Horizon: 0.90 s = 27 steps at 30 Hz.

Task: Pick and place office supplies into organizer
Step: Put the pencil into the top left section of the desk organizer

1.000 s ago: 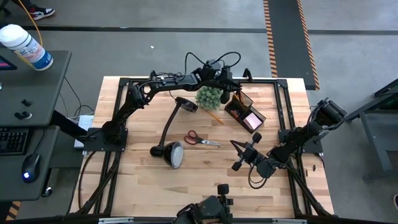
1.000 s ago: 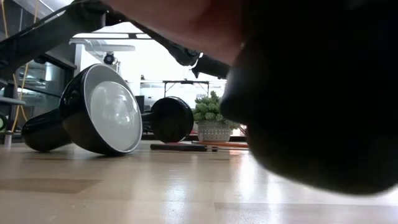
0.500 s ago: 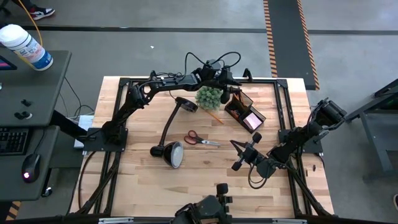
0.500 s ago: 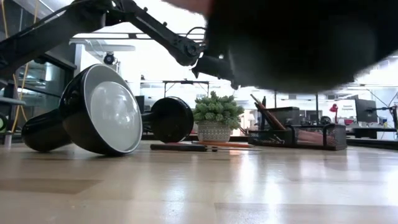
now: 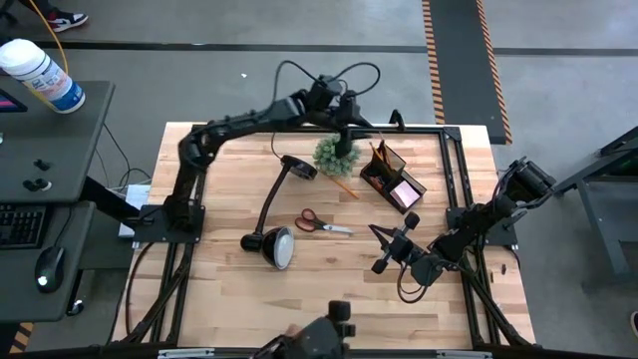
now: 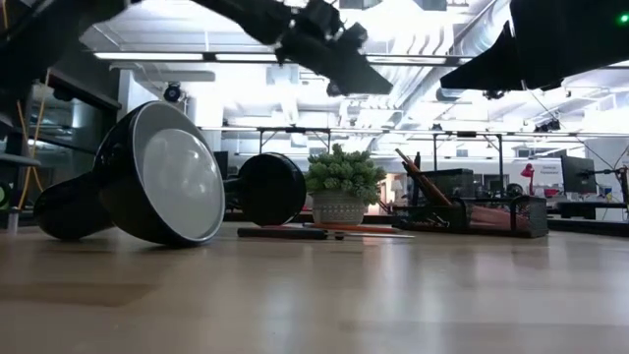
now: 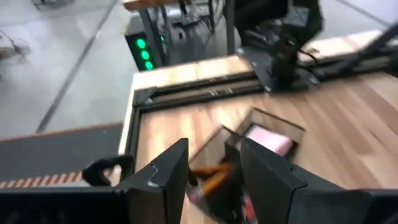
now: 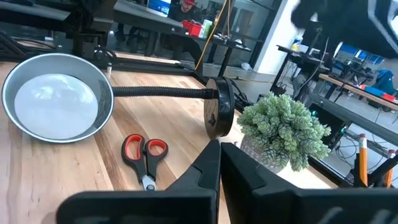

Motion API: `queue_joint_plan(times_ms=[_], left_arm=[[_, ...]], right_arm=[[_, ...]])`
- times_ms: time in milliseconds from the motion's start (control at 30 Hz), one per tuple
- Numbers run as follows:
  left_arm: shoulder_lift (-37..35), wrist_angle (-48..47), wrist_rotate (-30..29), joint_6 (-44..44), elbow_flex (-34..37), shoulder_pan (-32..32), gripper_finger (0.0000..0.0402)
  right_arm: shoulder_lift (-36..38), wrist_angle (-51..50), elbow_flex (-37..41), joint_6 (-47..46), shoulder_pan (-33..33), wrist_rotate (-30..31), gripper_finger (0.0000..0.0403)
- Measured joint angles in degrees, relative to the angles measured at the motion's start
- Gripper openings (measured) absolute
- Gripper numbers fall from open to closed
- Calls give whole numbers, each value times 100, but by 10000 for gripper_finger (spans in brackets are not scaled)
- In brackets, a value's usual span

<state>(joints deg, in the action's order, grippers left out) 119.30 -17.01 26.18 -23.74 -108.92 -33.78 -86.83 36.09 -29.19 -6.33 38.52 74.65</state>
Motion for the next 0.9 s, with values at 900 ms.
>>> queue_joint_plan(times_ms=[900], left_arm=[[-971,-1827,534,-550,1553,659,36]], right_arm=[[0,-884,2,-1167,-1005,-1219,36]])
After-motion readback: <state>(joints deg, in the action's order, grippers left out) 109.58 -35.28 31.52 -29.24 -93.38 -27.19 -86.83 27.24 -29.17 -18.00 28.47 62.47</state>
